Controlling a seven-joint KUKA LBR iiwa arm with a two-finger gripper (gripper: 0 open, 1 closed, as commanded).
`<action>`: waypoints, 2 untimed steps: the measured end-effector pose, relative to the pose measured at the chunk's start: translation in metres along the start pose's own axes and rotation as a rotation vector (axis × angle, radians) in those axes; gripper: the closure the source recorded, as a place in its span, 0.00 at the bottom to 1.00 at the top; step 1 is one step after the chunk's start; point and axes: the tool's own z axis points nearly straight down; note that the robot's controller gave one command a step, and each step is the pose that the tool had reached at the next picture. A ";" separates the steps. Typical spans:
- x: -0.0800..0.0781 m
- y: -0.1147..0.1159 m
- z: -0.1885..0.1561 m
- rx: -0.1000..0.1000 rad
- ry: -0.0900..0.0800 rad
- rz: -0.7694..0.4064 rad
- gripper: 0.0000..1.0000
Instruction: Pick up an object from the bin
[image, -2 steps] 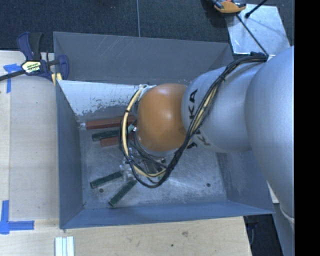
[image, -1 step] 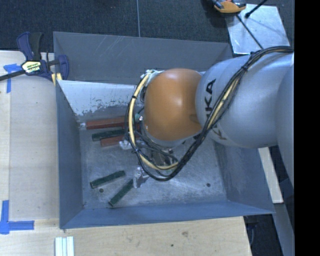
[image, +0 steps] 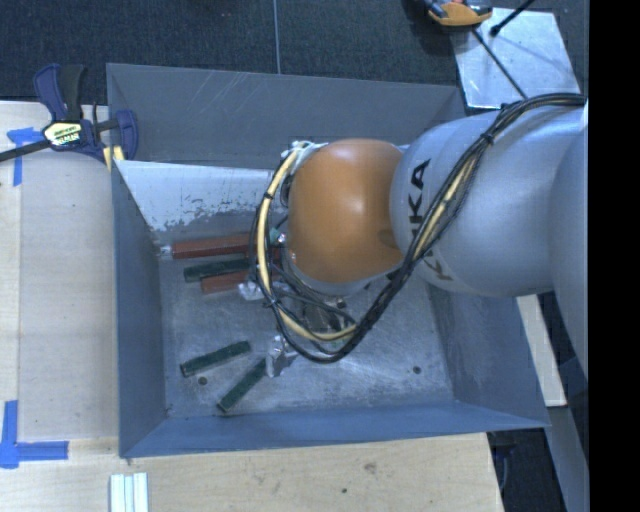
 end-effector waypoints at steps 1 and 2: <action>0.009 -0.006 0.021 0.000 0.000 -0.056 0.00; 0.009 -0.016 0.099 -0.001 -0.017 -0.301 1.00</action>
Offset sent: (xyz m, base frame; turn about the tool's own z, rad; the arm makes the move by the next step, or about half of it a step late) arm -0.0113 -0.0197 -0.1056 -0.3040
